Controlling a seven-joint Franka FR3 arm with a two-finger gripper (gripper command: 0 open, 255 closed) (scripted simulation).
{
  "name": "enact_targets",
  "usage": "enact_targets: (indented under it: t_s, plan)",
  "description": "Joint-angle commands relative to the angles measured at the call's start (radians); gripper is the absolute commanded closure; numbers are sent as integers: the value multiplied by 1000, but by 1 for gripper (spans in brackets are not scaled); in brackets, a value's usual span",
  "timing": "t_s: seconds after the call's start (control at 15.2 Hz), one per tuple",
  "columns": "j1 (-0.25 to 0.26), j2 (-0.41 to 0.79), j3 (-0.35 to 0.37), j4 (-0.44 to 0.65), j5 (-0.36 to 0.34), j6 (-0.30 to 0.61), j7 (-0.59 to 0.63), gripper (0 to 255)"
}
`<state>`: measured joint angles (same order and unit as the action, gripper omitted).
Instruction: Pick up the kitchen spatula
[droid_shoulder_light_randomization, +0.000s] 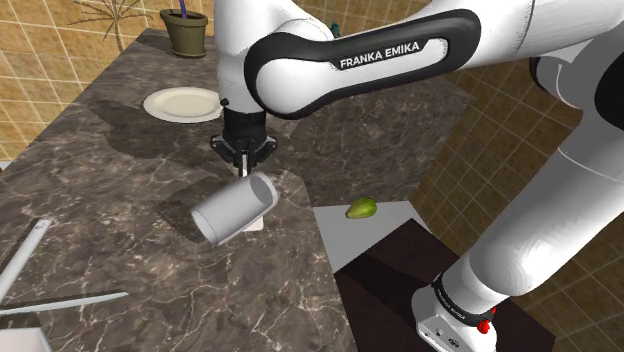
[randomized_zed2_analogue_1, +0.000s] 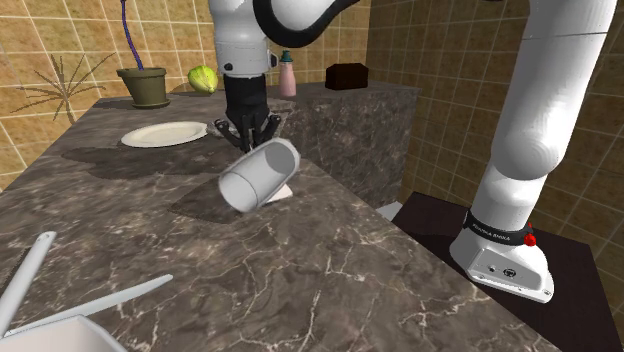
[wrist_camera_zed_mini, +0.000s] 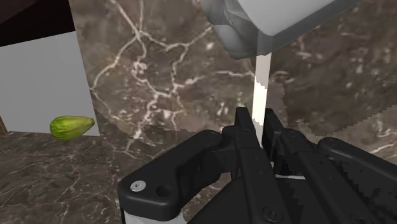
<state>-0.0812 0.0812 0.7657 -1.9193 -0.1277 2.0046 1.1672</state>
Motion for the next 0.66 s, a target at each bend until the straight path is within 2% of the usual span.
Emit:
enact_targets:
  t_s: [0.0,0.46,0.59]
  plan:
    - [0,-11,2,22,10,-29,-5,255]
    - [-3,-30,2,99,28,-119,-22,255]
    - [-3,-31,2,100,28,-121,-22,255]
